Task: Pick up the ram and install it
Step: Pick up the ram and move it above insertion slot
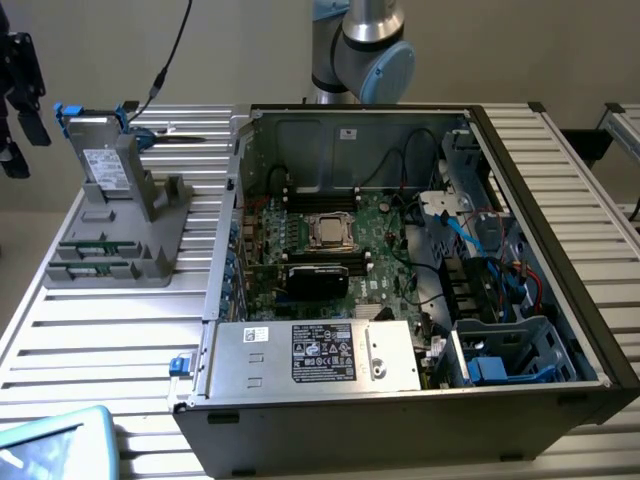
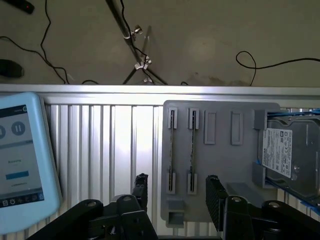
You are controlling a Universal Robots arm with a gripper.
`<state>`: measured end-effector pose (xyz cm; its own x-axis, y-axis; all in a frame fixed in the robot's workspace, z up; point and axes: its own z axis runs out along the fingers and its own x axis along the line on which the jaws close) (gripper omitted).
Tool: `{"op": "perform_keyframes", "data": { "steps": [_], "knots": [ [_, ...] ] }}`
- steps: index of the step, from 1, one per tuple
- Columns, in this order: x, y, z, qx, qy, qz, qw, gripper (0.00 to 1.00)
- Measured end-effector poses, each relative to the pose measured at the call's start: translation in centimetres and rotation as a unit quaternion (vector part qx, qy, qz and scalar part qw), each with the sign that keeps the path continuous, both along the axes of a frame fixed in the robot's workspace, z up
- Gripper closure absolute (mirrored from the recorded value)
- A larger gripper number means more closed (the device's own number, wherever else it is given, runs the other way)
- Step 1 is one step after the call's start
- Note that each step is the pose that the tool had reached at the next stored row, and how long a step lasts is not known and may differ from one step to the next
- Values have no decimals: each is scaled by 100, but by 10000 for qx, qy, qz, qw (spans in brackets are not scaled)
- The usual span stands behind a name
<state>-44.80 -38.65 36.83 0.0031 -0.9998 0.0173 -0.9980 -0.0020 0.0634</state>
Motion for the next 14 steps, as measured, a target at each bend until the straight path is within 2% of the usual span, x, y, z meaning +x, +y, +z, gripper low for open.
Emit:
{"op": "perform_keyframes", "data": {
  "steps": [14],
  "knots": [
    [0,0,-84,0,0,0,10000,41]
  ]
}}
